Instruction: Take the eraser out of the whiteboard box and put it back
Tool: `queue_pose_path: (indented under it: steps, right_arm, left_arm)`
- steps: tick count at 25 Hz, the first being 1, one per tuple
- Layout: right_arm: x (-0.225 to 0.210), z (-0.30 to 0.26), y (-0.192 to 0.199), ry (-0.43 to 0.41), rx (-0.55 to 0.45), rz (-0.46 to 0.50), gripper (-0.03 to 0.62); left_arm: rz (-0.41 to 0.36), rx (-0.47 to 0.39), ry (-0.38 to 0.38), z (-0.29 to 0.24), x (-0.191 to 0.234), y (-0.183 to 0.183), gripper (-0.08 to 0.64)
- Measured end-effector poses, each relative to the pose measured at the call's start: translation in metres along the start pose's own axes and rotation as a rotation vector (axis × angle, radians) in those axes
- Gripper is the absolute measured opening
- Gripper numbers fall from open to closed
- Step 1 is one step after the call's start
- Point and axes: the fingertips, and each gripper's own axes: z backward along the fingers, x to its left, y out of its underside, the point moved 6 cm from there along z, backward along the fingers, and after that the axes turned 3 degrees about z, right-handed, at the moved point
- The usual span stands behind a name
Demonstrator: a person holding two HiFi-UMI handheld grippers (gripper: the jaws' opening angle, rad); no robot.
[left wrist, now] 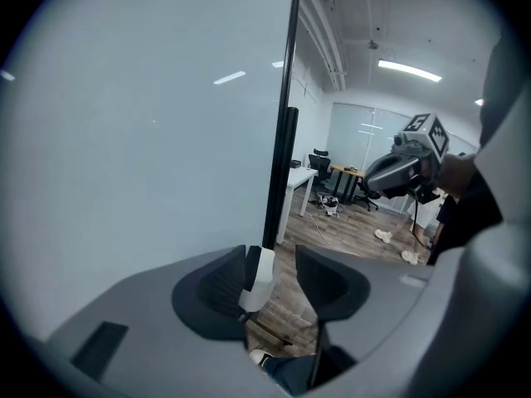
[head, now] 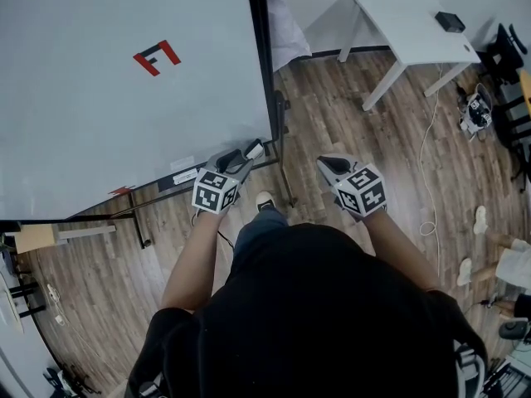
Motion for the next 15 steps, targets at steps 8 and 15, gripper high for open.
queue_pose_path:
  steps: [8,15]
  right_arm:
    - [0.014,0.014,-0.001,-0.01,-0.016,0.025,-0.005]
    - [0.038,0.025,0.008,-0.032,-0.016,0.033,-0.005]
  left_arm:
    - [0.024,-0.016,-0.027,0.027,-0.014,0.017,0.193]
    - [0.036,-0.011,-0.028,0.048,-0.036,0.037,0.174]
